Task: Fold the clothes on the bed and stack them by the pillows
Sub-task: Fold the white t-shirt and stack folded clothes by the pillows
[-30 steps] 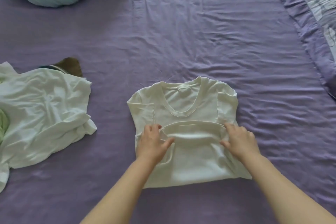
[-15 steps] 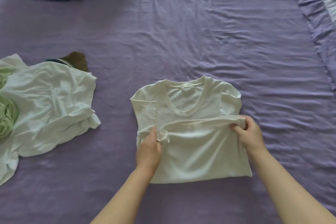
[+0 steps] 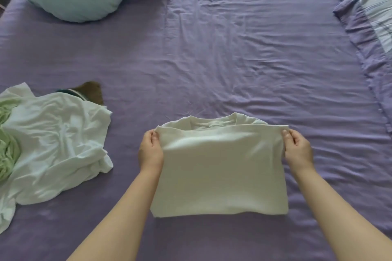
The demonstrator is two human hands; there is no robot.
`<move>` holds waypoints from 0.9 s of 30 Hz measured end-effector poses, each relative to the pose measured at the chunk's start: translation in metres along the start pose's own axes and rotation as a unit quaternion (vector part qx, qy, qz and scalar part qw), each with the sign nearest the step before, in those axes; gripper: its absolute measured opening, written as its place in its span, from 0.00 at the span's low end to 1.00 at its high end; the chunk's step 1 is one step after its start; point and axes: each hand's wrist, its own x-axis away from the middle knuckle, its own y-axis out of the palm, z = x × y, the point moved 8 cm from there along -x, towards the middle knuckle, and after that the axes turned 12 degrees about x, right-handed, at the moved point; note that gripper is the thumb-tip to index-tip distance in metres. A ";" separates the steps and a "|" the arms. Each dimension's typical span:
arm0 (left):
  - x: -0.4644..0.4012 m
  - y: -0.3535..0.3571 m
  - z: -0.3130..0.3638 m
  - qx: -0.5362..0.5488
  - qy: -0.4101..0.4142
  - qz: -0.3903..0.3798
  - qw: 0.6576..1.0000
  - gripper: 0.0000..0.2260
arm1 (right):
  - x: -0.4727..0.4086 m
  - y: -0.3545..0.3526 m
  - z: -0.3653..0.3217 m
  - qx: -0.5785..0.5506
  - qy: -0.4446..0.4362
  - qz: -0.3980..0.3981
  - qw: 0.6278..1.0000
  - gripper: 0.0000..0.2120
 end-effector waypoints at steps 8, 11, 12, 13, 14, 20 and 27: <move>-0.041 0.014 -0.010 0.038 -0.021 0.069 0.997 0.15 | -0.042 0.017 -0.002 0.048 0.005 0.055 0.997 0.13; -0.054 0.017 -0.014 0.037 -0.032 0.079 0.996 0.15 | -0.050 0.023 0.000 0.062 0.006 0.053 0.997 0.13; -0.057 0.019 -0.015 0.036 -0.033 0.075 0.996 0.15 | -0.052 0.026 0.000 0.066 0.005 0.047 0.997 0.13; -0.059 0.021 -0.015 0.029 -0.032 0.070 0.997 0.14 | -0.052 0.030 0.002 0.070 0.005 0.036 0.997 0.13; -0.059 0.023 -0.014 0.002 -0.024 0.070 0.997 0.14 | -0.052 0.034 0.004 0.079 0.004 0.022 0.997 0.13; -0.006 0.074 0.011 -0.302 0.188 -0.022 0.934 0.22 | -0.023 0.046 0.033 0.143 0.052 -0.024 0.988 0.28; 0.081 0.206 -0.013 -0.465 0.397 -0.337 0.716 0.32 | 0.005 0.054 0.060 0.182 0.047 -0.055 0.981 0.28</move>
